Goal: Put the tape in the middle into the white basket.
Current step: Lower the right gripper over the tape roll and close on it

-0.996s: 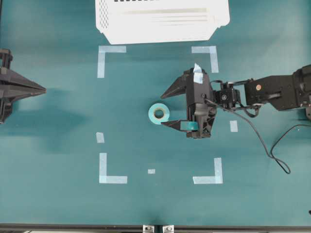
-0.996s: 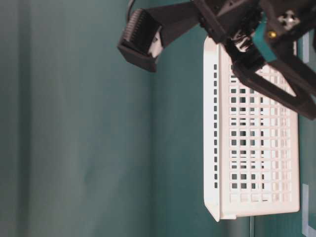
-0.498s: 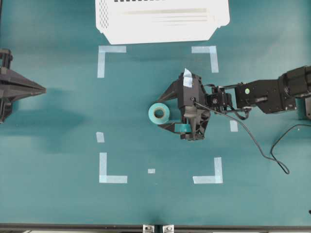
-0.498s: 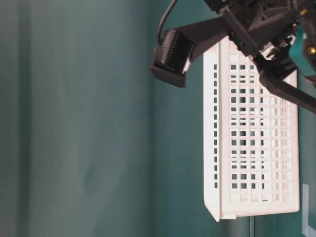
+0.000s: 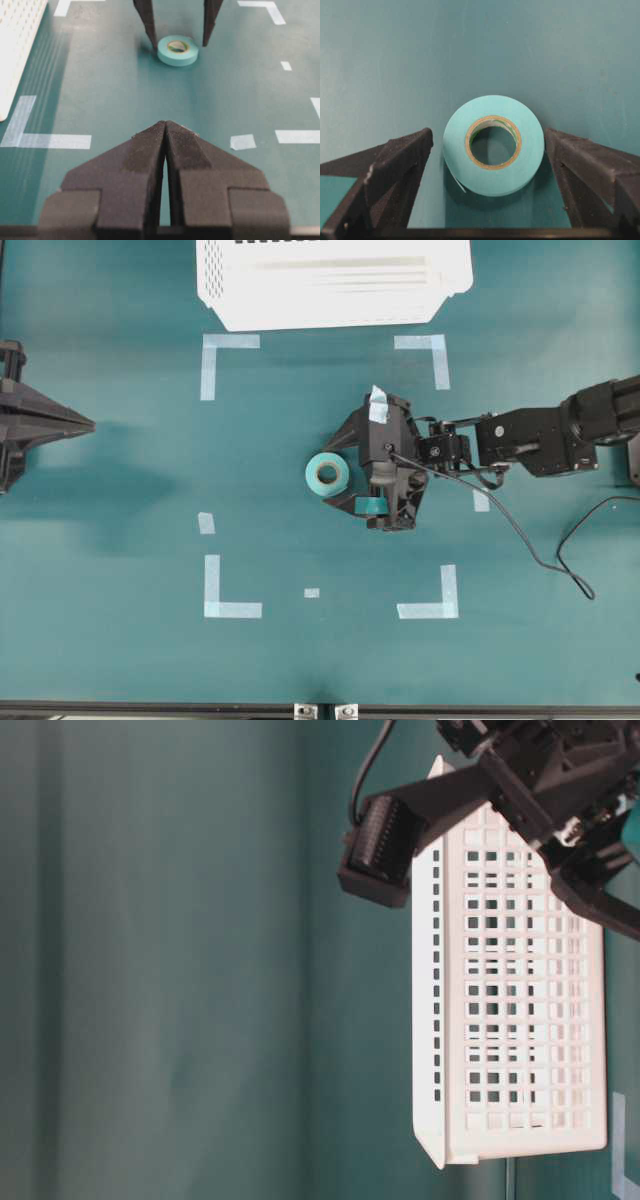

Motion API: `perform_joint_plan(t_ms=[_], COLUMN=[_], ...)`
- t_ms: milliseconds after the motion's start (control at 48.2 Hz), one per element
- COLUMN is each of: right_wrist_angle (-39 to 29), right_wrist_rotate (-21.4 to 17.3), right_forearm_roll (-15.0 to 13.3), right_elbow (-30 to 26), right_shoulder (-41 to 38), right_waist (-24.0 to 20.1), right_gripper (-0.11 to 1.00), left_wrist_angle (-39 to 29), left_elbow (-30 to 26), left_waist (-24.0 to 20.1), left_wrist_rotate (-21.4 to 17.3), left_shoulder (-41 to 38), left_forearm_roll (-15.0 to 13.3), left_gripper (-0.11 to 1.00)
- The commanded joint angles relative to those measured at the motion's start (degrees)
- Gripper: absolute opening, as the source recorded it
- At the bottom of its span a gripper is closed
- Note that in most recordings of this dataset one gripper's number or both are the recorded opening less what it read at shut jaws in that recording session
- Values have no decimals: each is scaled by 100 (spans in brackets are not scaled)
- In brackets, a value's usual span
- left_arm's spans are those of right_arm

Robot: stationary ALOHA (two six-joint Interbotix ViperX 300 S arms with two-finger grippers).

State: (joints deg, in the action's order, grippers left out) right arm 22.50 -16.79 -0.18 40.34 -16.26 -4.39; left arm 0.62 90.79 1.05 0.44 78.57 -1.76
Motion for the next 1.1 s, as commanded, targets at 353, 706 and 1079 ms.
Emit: perform_joint_plan(t_ms=[353,706,1079], right_wrist_angle=[26,-62,-237], right_wrist_rotate=[-18,-18,-18], right_forearm_roll=[9,9,0], right_elbow=[-149,-141,-158], right_shoulder=[-53,-44,35], right_waist=[-18,18,18], right_gripper=[100,100,68], left_wrist_angle=[53,53,53], left_elbow=[-70,-70,-70], left_waist=[9,9,9], left_wrist_rotate=[9,9,9], left_shoulder=[-44,-44,-44], left_forearm_roll=[9,9,0], left_gripper=[-11,-11,-11])
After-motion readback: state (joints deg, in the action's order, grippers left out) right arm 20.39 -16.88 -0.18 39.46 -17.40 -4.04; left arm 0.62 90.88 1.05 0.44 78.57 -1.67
